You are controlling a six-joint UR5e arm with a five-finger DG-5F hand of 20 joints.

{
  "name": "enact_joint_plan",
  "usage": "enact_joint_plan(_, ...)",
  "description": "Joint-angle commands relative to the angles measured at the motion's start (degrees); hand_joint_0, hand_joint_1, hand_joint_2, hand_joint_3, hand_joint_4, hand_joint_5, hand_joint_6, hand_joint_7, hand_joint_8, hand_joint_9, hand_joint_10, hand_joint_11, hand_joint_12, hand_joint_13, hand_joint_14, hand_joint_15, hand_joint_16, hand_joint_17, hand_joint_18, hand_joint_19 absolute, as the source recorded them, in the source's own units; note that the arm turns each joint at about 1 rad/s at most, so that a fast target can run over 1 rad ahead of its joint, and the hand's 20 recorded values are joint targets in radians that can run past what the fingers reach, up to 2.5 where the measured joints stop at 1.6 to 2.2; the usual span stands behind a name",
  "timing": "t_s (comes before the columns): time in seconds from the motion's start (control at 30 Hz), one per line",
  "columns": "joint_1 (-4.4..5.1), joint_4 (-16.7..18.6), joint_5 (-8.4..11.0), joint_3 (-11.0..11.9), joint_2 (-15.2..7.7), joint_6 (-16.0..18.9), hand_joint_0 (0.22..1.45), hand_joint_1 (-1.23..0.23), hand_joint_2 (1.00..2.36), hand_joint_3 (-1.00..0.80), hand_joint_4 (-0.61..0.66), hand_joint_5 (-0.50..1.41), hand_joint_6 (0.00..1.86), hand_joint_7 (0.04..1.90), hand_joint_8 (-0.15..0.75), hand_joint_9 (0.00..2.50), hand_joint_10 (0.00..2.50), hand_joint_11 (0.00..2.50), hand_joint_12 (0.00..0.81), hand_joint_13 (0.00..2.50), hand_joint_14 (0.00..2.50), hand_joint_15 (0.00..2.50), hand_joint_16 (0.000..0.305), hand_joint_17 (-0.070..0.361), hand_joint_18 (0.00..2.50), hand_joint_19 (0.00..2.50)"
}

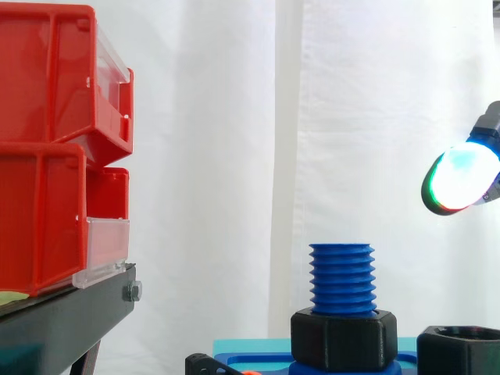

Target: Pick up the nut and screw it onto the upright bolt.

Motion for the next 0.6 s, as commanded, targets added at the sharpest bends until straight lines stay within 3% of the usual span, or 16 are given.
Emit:
enact_joint_plan(0.0,0.88,0.5,1.25,0.0,-0.9,-0.4,0.42,-0.81,1.0,-0.5,0.2,-0.28,0.5,0.69,0.272,0.17,0.0,0.0,0.376,0.0,0.0,0.0,0.048,0.108,0.0,0.0)
enact_joint_plan(0.1,1.85,1.0,2.74,0.0,-2.3,-0.2,0.42,-0.82,1.0,-0.5,0.2,-0.28,0.5,0.69,0.273,0.17,0.0,0.0,0.376,0.0,0.0,0.0,0.048,0.109,0.0,0.0)
enact_joint_plan(0.37,3.08,3.4,5.47,0.1,-3.7,-1.0,0.42,-0.81,1.0,-0.5,0.2,-0.28,0.5,0.69,0.276,0.17,0.0,0.0,0.377,0.0,0.0,0.0,0.048,0.109,0.0,0.0)
enact_joint_plan(0.43,3.34,4.4,6.52,0.1,-5.0,-1.7,0.42,-0.8,1.0,-0.5,0.2,-0.28,0.5,0.69,0.276,0.17,0.0,0.0,0.378,0.0,0.0,0.0,0.048,0.109,0.0,0.0)
enact_joint_plan(0.57,3.17,5.2,6.52,0.0,-5.2,-1.8,0.42,-0.79,1.0,-0.5,0.2,-0.28,0.5,0.69,0.278,0.17,0.0,0.0,0.376,0.01,0.0,0.0,0.048,0.108,0.0,0.0)
